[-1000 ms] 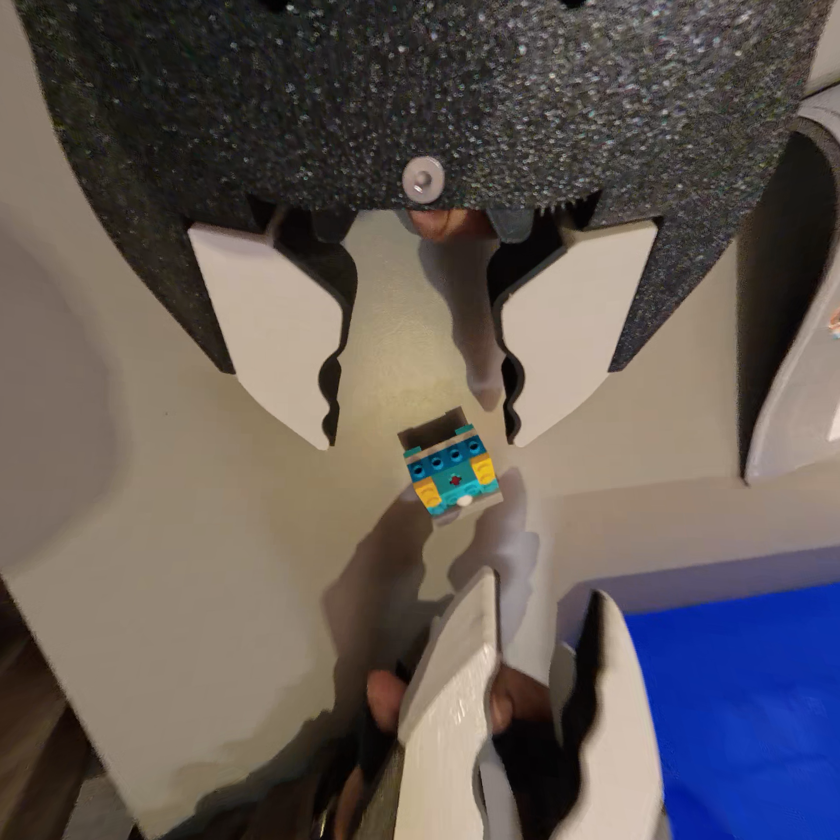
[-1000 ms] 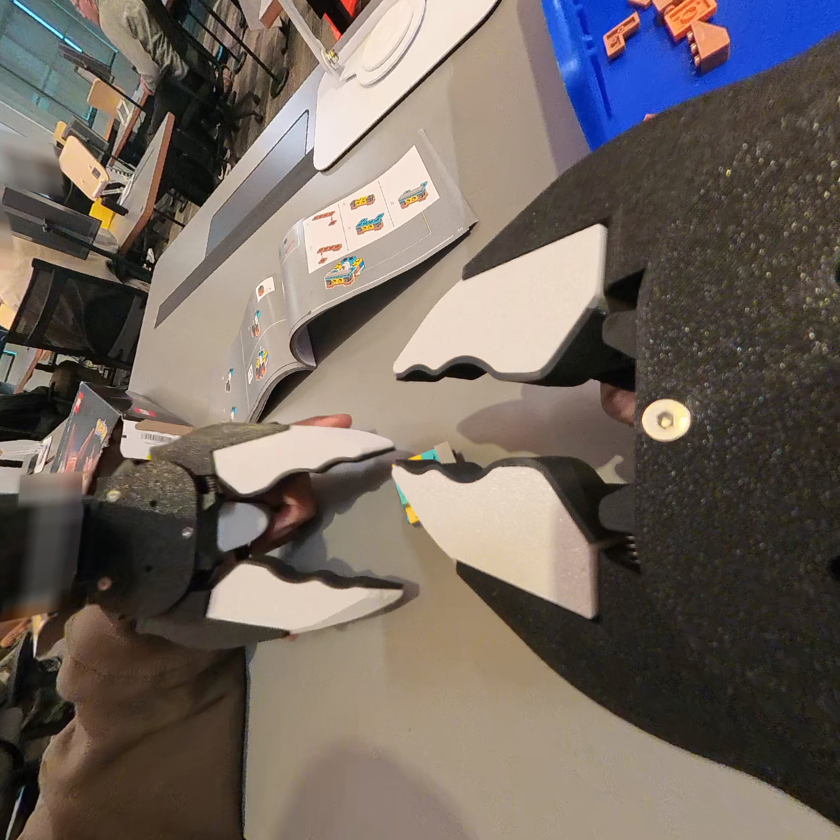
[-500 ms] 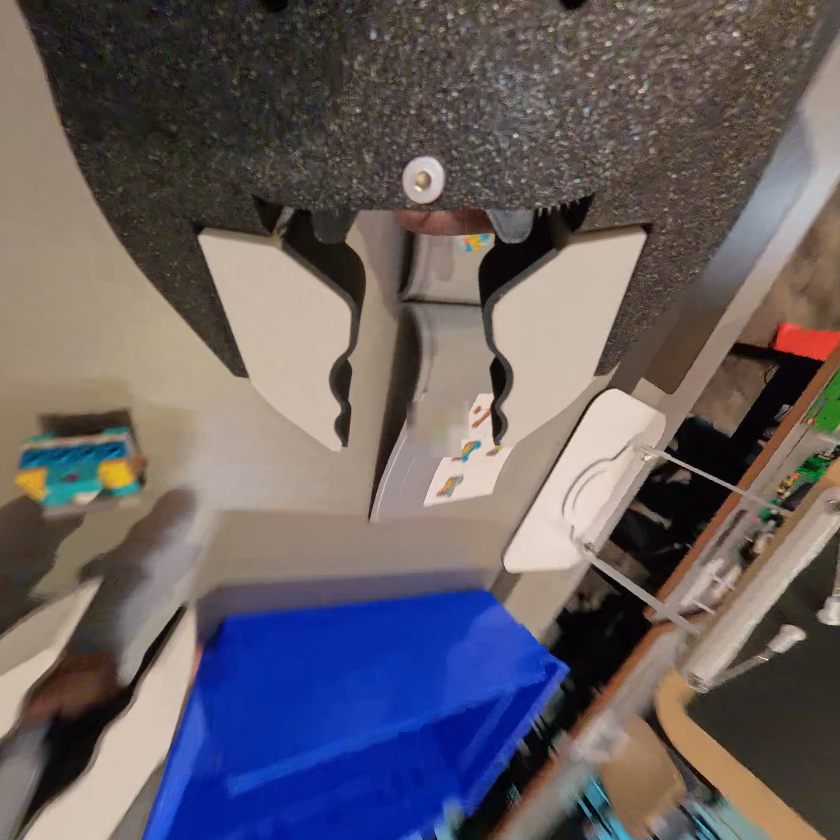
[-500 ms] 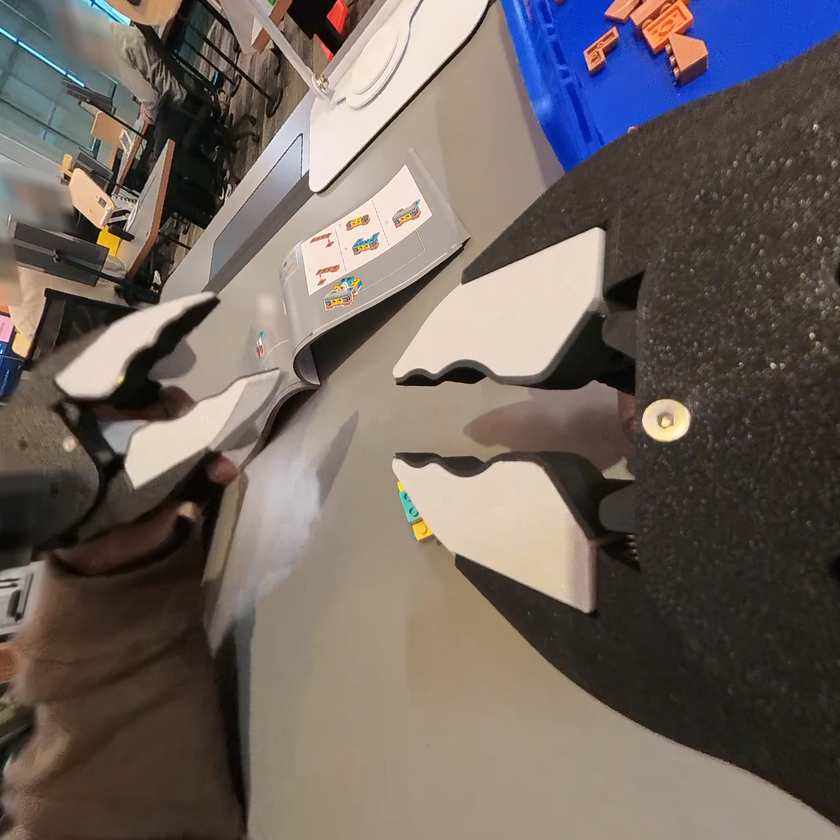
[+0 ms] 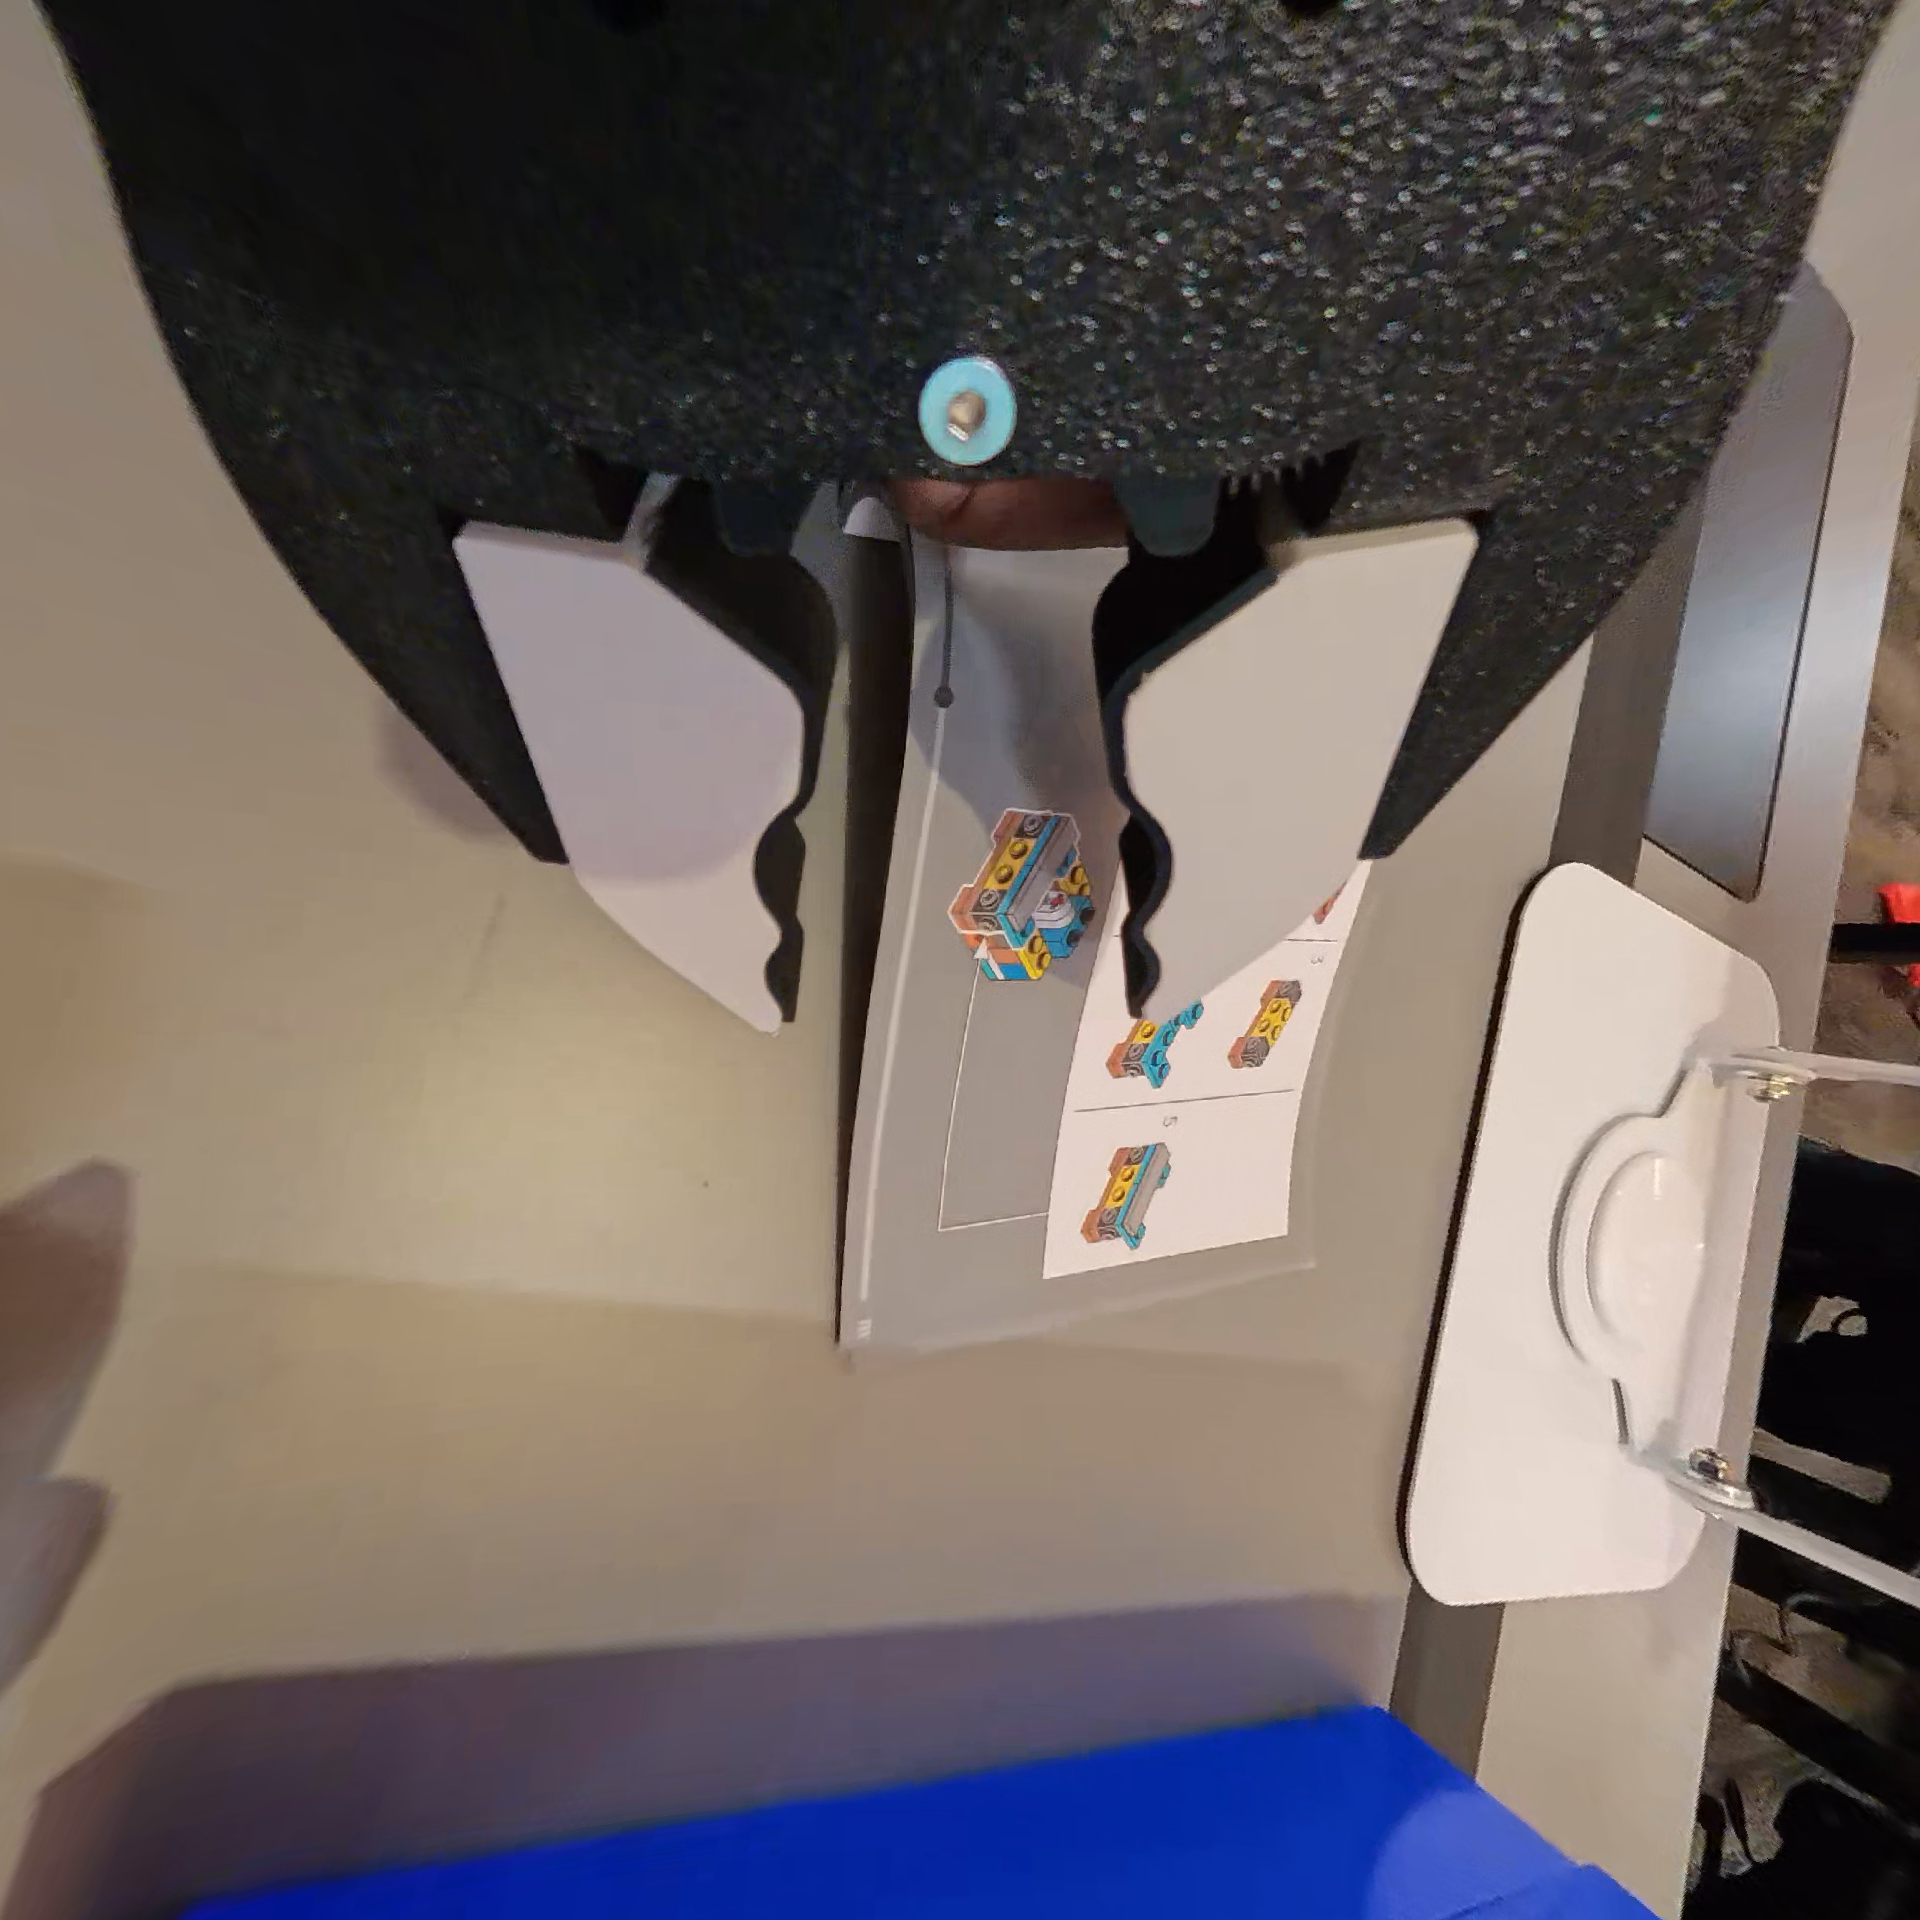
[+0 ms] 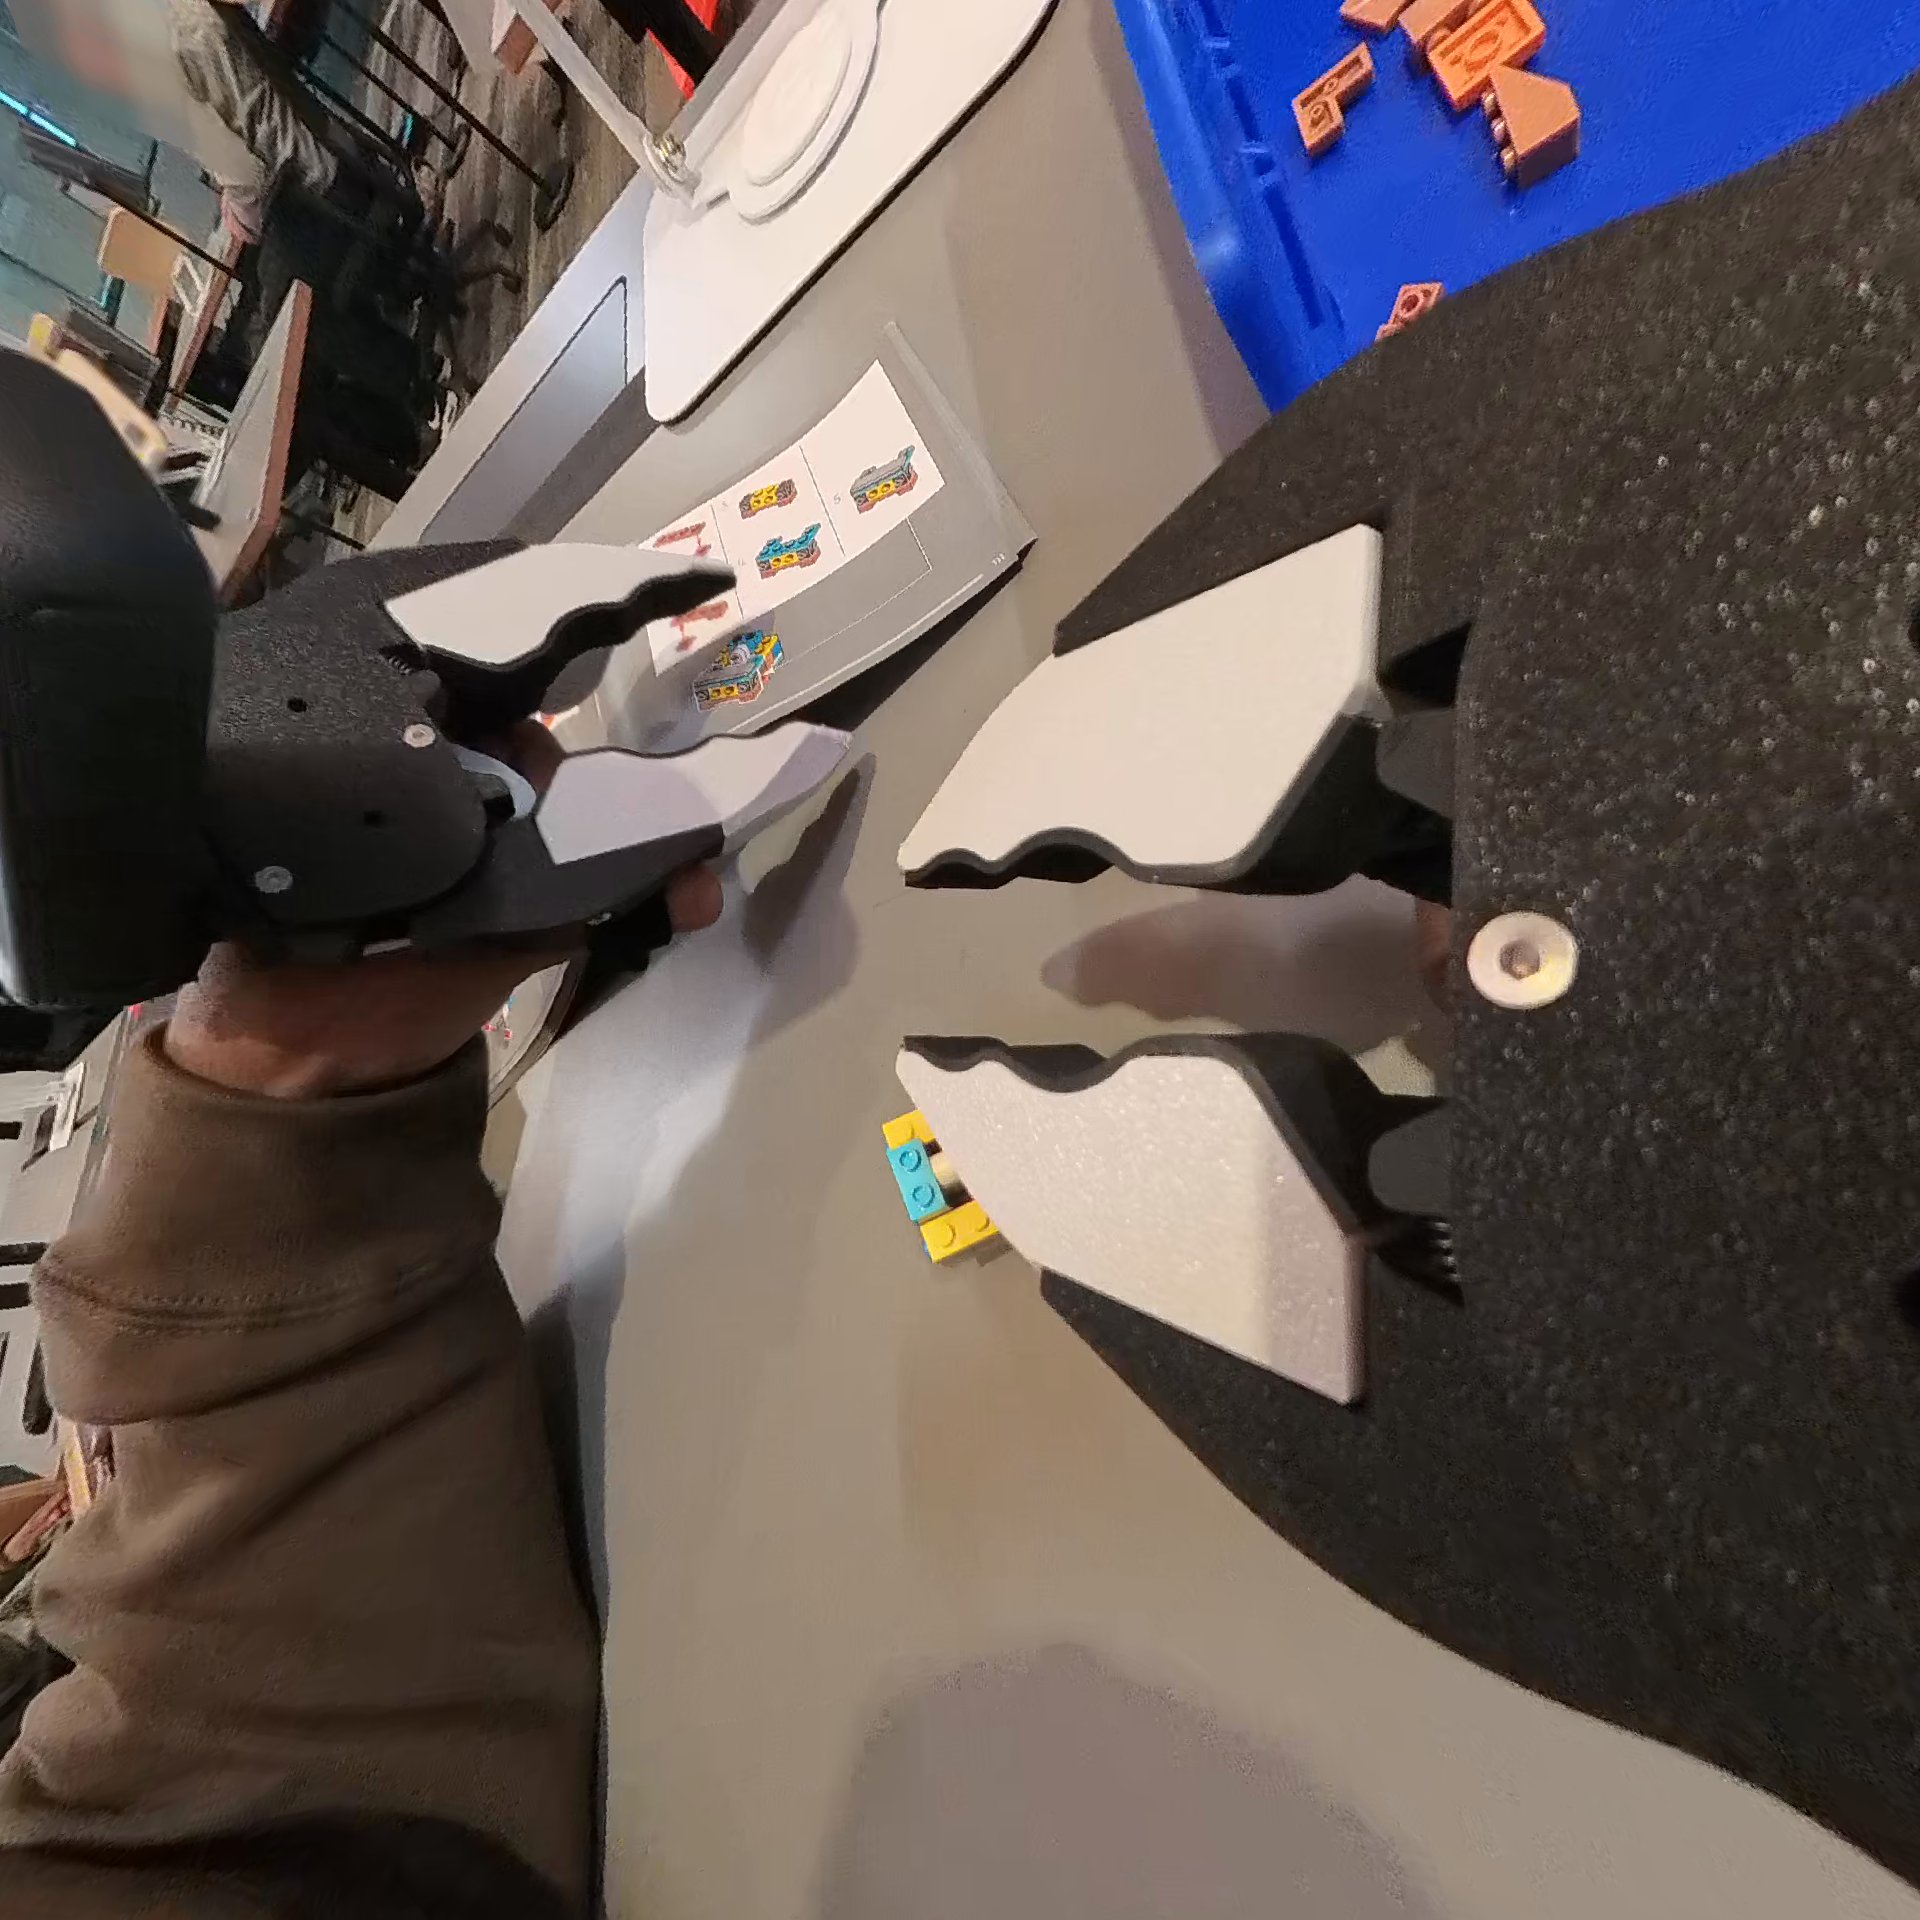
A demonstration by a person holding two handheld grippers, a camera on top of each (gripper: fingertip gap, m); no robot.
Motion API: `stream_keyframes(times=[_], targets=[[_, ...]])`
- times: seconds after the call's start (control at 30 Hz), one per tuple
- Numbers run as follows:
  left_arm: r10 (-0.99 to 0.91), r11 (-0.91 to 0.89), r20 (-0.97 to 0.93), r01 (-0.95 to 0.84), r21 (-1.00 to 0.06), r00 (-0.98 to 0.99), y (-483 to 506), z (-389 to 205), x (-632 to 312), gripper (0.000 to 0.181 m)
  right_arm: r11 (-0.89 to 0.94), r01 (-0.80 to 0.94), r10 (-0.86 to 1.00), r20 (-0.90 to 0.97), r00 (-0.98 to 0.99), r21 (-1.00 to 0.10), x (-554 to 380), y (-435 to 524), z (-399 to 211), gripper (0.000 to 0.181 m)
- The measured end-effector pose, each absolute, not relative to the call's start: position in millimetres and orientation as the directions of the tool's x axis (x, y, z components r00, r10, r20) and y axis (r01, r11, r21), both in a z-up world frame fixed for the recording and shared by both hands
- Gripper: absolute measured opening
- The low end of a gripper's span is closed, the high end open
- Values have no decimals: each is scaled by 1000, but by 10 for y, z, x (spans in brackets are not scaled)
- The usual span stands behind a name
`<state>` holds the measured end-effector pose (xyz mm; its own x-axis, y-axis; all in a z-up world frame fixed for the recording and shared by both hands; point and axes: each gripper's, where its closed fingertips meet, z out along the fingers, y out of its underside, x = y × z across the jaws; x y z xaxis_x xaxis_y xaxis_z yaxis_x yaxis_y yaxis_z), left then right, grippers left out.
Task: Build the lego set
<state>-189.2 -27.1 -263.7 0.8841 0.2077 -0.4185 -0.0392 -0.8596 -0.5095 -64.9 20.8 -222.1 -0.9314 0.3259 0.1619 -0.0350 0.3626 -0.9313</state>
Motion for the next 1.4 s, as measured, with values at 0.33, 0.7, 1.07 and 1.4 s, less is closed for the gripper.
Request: stream_keyframes(times=[0.33,0.7,1.07,1.4], targets=[[312,-833,-381,57,-551,871,-377,-2599,-2012,56,366,-50,324,177,-929,-929,-637,205,-2218,27],[342,-802,-316,99,-589,885,-427,-2512,-1982,56,370,-56,323,184,-928,-927,-629,202,-2221,27],[331,-812,-291,114,-572,898,-509,-2510,-1956,55,370,-57,321,185,-929,-927,-625,200,-2221,27],[341,-797,-238,145,-586,910,-594,-2458,-1923,55,368,-56,324,185,-928,-928,-626,202,-2217,27]])
